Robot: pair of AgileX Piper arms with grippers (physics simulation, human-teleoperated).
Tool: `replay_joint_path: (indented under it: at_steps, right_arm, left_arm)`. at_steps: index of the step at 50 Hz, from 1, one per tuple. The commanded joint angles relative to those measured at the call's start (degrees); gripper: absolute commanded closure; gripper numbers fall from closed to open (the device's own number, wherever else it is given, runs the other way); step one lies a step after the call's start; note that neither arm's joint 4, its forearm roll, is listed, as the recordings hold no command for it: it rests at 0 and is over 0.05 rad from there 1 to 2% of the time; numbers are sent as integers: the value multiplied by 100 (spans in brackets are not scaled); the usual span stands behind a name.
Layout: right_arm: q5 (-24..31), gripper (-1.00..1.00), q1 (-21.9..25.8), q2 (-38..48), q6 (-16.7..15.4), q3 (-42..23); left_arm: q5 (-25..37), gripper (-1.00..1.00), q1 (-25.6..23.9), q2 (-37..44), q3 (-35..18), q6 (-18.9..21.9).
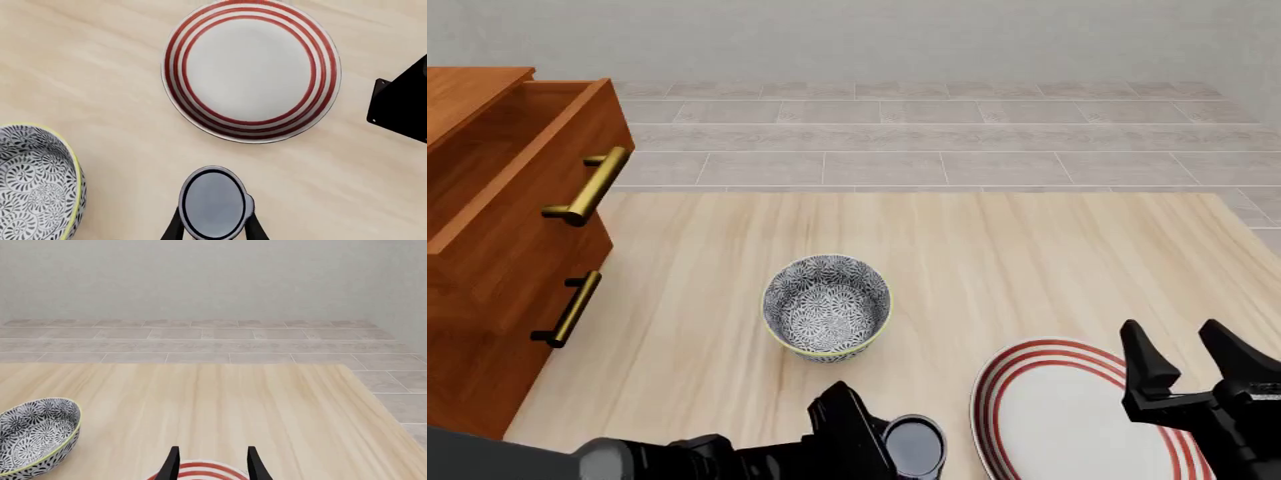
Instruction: Put the ketchup in the top drawer of the cabinet.
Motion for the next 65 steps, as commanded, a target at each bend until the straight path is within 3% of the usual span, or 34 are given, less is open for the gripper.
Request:
replay_joint_path:
  at_steps: [1, 9, 16, 20, 39, 44, 50, 58, 60, 65]
  right_arm:
    - [-426, -100, -18, 430, -7, 0]
    - [-411, -100, -4, 421, 21, 0]
    - [-19, -100, -5, 14, 18, 0]
    - [-328, -100, -7, 341, 13, 0]
    - [-791, -100, -26, 799, -13, 0]
    - [-2257, -100, -44, 2279, -8, 0]
    - [-2257, -100, -69, 2269, -11, 0]
    - [-3260, -100, -107, 3273, -19, 0]
    - [-3333, -100, -119, 3342, -41, 0]
    - [-3564, -100, -149, 3560, -28, 0]
  left_arm:
    - [41, 100, 30, -2, -32, 9]
    - [61, 100, 61, -105, -7, -16]
    - [96, 100, 115, -258, 37, -42]
    - [240, 100, 117, -557, 72, -35]
    - [1292, 100, 214, -2236, 148, 188]
    - [1739, 100, 405, -2727, 101, 323]
    - [2198, 100, 605, -3252, -6, 303]
    - [2975, 100, 971, -4053, -254, 352]
    - [3345, 100, 1255, -4359, -421, 94]
    - [3866, 100, 1522, -4773, -631, -119]
